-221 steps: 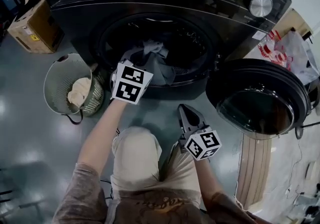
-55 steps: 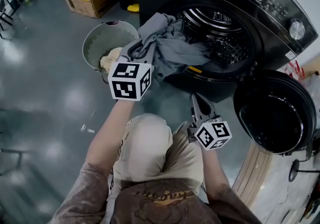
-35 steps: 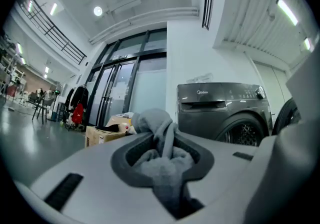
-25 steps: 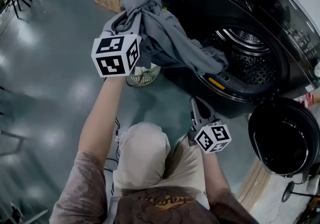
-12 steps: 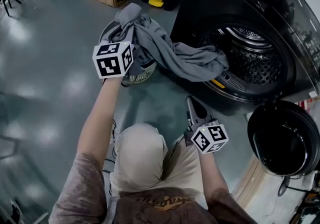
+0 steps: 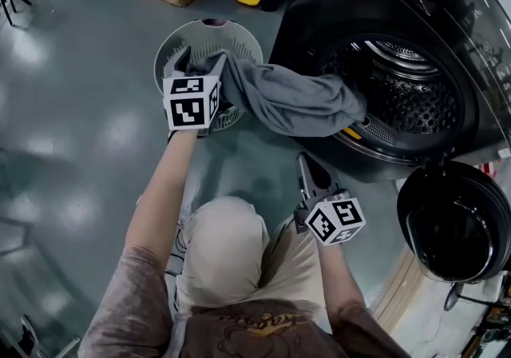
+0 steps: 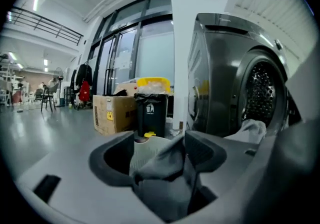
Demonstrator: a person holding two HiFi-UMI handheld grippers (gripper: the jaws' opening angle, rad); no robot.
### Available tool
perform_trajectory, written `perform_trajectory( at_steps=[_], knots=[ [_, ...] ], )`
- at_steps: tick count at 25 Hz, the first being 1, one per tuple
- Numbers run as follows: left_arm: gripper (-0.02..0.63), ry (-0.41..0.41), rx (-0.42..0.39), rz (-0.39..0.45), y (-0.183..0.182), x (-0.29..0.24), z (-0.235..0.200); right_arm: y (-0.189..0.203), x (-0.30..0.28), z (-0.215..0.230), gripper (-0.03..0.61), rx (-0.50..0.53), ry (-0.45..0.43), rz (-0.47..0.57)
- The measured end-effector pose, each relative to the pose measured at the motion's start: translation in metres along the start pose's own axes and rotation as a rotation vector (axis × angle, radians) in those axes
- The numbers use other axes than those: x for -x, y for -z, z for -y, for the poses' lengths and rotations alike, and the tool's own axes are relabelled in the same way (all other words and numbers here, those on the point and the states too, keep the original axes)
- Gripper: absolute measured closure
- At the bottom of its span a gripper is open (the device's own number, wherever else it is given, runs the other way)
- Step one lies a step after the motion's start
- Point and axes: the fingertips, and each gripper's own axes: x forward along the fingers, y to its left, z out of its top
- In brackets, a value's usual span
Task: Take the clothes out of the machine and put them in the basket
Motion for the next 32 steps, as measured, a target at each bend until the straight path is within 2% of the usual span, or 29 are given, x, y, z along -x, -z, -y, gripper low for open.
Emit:
perform_trajectory(
  at_steps=[5,9,12,17,22,28,32],
  knots=[
    [0.273,0.131,-0.096,0.021,0.006,0.005,0.061,0.000,0.006,0.004,0.581,-0.003,0.004,0.004],
    [0.270,0.232,-0.136,-0.007,0.021,0.009,0.108,0.000,0.016,0.011,0.581,-0.009,0.017,0.009],
    [0.265,0.271,-0.171,-0.051,0.044,0.011,0.130,0.001,0.024,0.016,0.581,-0.013,0.029,0.014],
    [0.261,0.293,-0.210,-0.163,0.100,0.011,0.150,0.005,0.034,0.026,0.581,-0.019,0.049,0.013],
    [0.261,0.299,-0.199,-0.193,0.136,0.021,0.164,0.012,0.039,0.033,0.581,-0.030,0.059,0.009],
    [0.261,0.326,-0.155,-0.263,0.190,0.040,0.178,0.025,0.033,0.040,0.581,-0.040,0.061,-0.009],
    [0.261,0.262,-0.092,-0.282,0.221,0.033,0.163,0.026,0.023,0.039,0.581,-0.036,0.035,-0.008]
  ],
)
